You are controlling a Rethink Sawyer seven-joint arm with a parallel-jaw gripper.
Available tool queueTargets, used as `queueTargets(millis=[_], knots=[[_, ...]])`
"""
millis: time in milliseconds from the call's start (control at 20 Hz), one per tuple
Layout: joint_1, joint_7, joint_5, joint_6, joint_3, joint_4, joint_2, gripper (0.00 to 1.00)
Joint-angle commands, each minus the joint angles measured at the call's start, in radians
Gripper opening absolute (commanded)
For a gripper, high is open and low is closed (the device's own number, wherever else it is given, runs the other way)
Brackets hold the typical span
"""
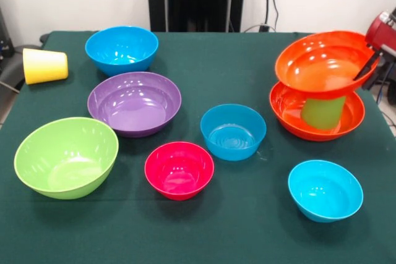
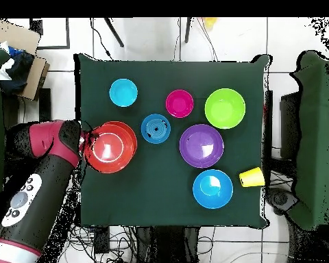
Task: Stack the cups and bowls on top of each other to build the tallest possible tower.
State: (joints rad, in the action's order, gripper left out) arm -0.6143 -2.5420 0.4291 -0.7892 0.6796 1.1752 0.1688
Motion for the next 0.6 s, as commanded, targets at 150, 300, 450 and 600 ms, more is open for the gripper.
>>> queueTargets(millis=[150, 300, 450, 600], knots=[[0.001, -0.208, 0.029, 0.003, -0.096, 0.097, 0.038, 0.0], [0.006, -0.193, 0.028, 0.014, -0.098, 0.107, 0.043, 0.0], [0.008, -0.185, 0.026, 0.019, -0.099, 0.113, 0.046, 0.0], [0.01, -0.186, 0.025, 0.02, -0.097, 0.114, 0.045, 0.0]])
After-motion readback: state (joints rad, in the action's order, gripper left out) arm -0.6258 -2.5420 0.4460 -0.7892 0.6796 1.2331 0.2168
